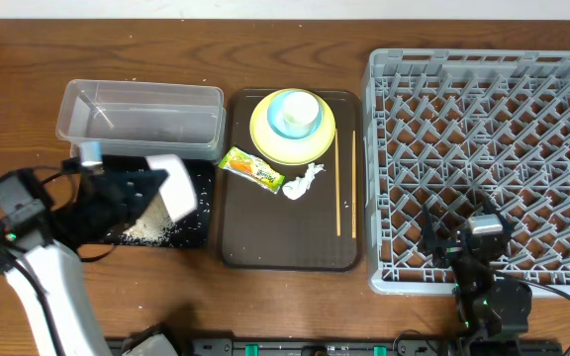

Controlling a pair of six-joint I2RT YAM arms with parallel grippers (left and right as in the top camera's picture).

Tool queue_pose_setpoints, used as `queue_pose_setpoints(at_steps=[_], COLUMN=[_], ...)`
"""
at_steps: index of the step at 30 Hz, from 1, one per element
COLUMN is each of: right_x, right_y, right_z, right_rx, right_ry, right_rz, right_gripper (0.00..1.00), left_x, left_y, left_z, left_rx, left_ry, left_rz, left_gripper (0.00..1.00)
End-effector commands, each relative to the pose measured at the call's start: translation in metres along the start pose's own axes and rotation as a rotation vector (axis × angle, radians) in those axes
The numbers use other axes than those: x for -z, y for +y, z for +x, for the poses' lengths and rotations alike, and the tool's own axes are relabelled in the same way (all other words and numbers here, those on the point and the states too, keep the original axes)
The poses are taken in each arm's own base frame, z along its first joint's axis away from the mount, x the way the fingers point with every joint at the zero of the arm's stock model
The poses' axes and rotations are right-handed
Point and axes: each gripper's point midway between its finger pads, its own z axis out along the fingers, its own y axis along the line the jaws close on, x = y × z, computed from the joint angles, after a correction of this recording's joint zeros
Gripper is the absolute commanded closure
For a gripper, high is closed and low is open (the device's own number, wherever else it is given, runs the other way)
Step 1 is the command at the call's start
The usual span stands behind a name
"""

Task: Sort waste into correct bins and load items into the dishwasher rack
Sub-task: 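Return the pink plate to the brown tray with the left gripper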

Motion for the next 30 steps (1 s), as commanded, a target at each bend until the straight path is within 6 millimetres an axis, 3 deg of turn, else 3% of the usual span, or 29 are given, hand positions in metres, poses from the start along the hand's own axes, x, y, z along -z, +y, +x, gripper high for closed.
queue_pose_setpoints(at_steps=[1,10,19,30], right_x=[0.000,0.000,0.000,0.000], right_y=[0.002,0.002,0.002,0.002], right_z=[0.002,0.002,0.002,0.002], right_rx=[0.009,0.009,0.009,0.009], right_ry=[0.006,0.006,0.006,0.005], right_rz=[-0.008,-0.009,-0.009,-0.009], right_gripper=[0.01,0.01,0.01,0.01], left_x=[-0.007,-0.039,-0.076,-0.133], left_y=[0.001,-0.006,0.018,0.049], left_z=[0.017,0.075,0.119,0.163], left_rx=[-0.066,-0.267,-0.395,-0.476], left_ry=[-0.008,0.111,0.268,0.468], left_rz=[-0.198,-0.409,-0.603,-0.677], left_gripper=[0.94,0.94,0.94,0.94])
